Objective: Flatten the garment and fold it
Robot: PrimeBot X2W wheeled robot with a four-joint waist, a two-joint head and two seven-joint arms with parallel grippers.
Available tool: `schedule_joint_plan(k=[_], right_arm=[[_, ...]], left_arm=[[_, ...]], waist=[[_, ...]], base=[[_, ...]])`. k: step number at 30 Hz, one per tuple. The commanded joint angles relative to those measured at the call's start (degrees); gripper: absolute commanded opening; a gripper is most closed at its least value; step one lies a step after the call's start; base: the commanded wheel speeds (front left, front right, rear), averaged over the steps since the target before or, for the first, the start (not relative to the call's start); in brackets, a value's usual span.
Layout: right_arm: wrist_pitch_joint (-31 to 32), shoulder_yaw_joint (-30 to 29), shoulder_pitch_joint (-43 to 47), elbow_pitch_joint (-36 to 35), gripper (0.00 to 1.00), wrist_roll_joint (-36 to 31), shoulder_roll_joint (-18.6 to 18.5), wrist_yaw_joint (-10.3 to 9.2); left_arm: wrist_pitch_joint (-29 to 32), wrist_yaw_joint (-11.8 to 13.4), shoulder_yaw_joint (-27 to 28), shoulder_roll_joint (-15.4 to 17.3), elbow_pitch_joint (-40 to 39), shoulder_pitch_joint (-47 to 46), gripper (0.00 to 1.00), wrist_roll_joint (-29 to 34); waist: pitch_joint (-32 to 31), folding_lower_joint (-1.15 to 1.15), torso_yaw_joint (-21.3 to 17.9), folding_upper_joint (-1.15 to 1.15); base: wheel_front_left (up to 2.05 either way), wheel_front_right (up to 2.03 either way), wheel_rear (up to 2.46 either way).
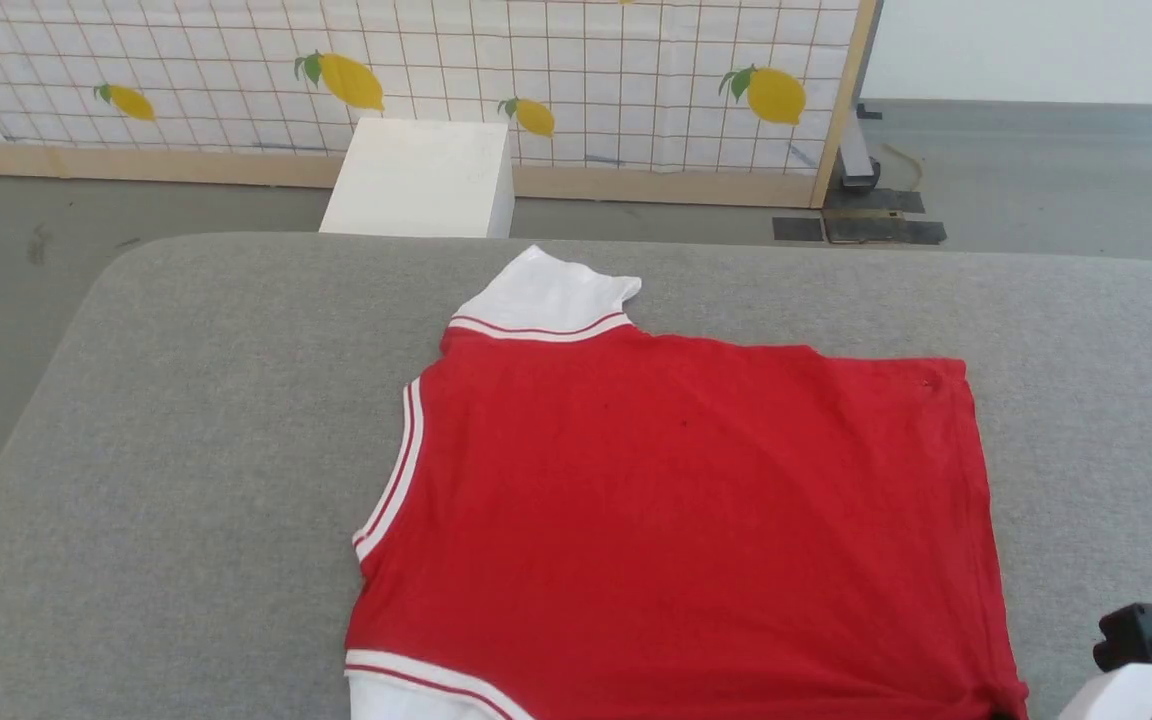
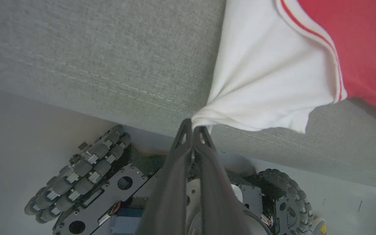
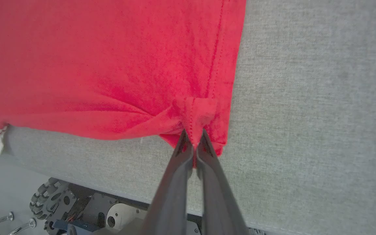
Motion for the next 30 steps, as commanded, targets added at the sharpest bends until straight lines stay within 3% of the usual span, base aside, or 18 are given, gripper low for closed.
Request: schedule_joint_plan(k=[1, 12, 30], right_arm=[[0.52, -0.32, 0.72, -0.67, 0.0, 0.37, 0.29, -0.08], [0.66, -1.99, -5.58, -3.55, 0.0, -1.32, 0.85, -0.08], [8.21, -1.51, -20.48, -4.07, 0.0, -7.59, 2.26, -0.08]], left_arm=[[-0.62, 0.5, 0.69, 0.23, -1.31, 0.61, 0.0, -0.74], [-7.63, -2.95, 3.76, -2.02, -7.07, -10.12, 0.0, -1.2], [-10.91, -10.41, 1.32, -2.33, 7.11, -38.9, 0.0, 1.36]], waist=[[0.08, 0.01, -0.12, 0.0], [4.3, 0.01, -1.62, 0.0], [18.05, 0.01, -2.47, 0.0]], base=[[0.0, 0.0, 0.0], [0.0, 0.0, 0.0], [0.0, 0.0, 0.0]])
